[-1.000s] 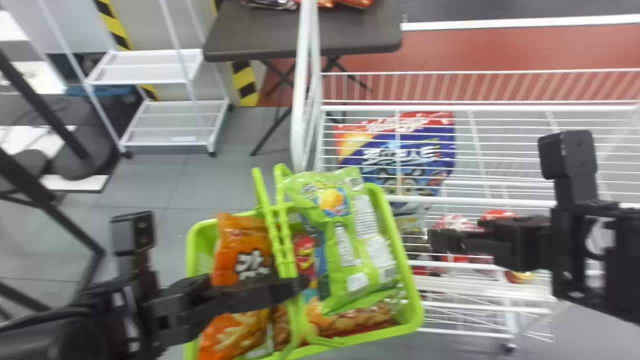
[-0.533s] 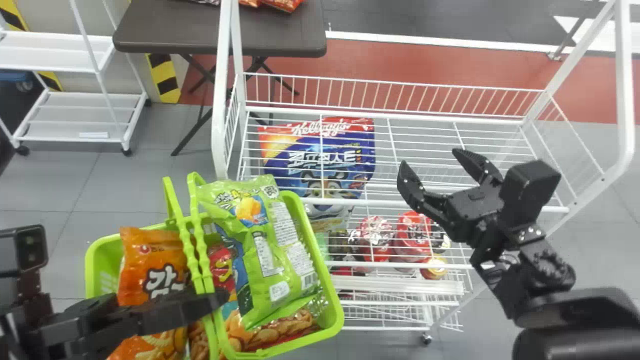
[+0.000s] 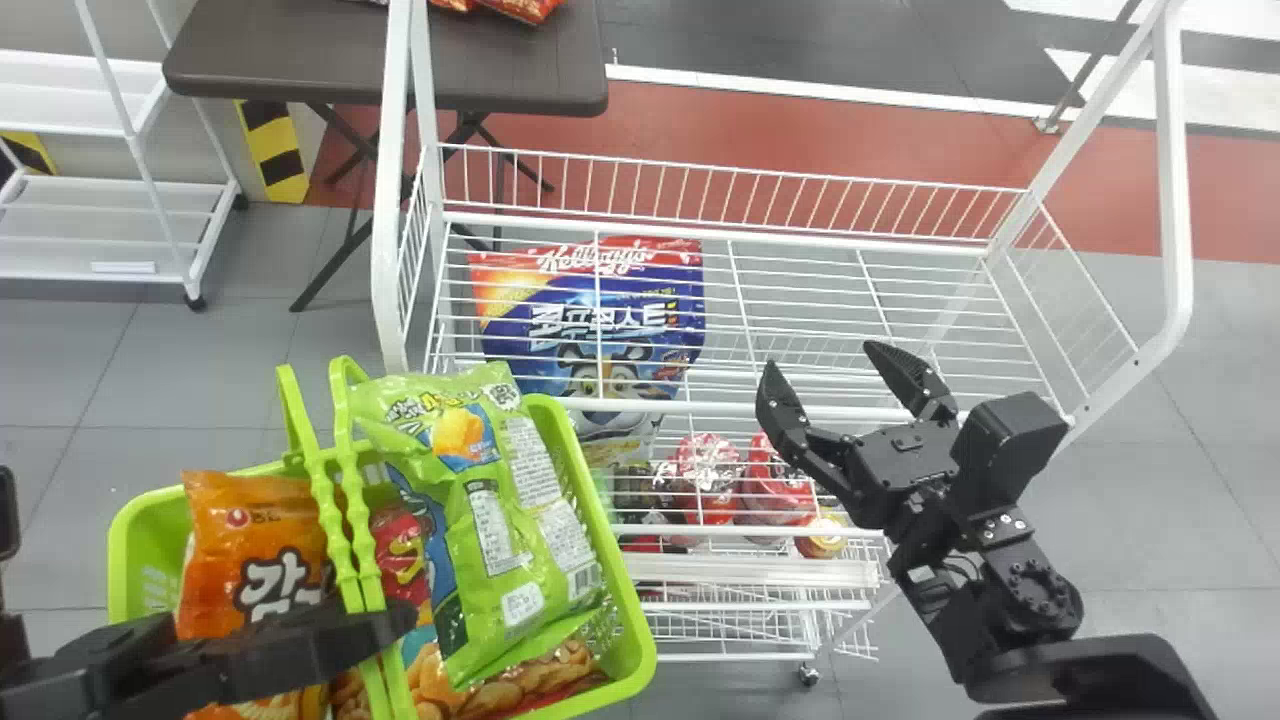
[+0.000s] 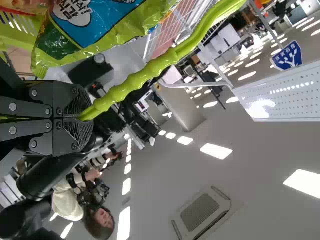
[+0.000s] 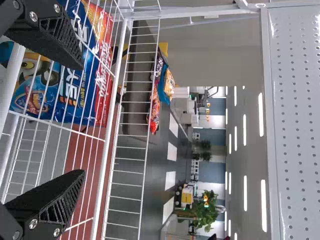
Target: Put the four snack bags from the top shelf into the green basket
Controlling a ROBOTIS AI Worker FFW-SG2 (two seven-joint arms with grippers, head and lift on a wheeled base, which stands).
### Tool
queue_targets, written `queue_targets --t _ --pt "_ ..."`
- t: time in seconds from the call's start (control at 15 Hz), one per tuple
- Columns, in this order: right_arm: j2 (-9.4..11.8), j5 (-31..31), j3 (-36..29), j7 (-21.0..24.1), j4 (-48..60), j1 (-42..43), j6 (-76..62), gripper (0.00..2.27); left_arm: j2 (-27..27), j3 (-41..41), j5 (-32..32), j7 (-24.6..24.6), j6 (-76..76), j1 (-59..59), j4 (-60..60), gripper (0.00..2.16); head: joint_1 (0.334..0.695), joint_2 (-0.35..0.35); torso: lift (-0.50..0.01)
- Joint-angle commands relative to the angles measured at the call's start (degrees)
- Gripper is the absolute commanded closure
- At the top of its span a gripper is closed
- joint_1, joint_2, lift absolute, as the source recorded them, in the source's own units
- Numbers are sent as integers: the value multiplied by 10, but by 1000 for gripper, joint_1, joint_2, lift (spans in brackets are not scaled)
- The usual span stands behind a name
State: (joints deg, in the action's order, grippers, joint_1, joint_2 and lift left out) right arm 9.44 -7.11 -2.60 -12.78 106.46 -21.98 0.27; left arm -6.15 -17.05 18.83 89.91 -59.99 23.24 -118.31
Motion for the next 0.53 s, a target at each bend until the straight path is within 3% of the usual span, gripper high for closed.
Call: queue_targets --t 0.0,0.47 --pt "-5 1 2 3 1 -6 0 76 -2 -2 2 7 -4 8 -8 2148 695 -171 -4" --pt "-17 17 10 21 36 -50 9 90 -9 5 10 7 -20 19 -18 2148 695 -169 -4"
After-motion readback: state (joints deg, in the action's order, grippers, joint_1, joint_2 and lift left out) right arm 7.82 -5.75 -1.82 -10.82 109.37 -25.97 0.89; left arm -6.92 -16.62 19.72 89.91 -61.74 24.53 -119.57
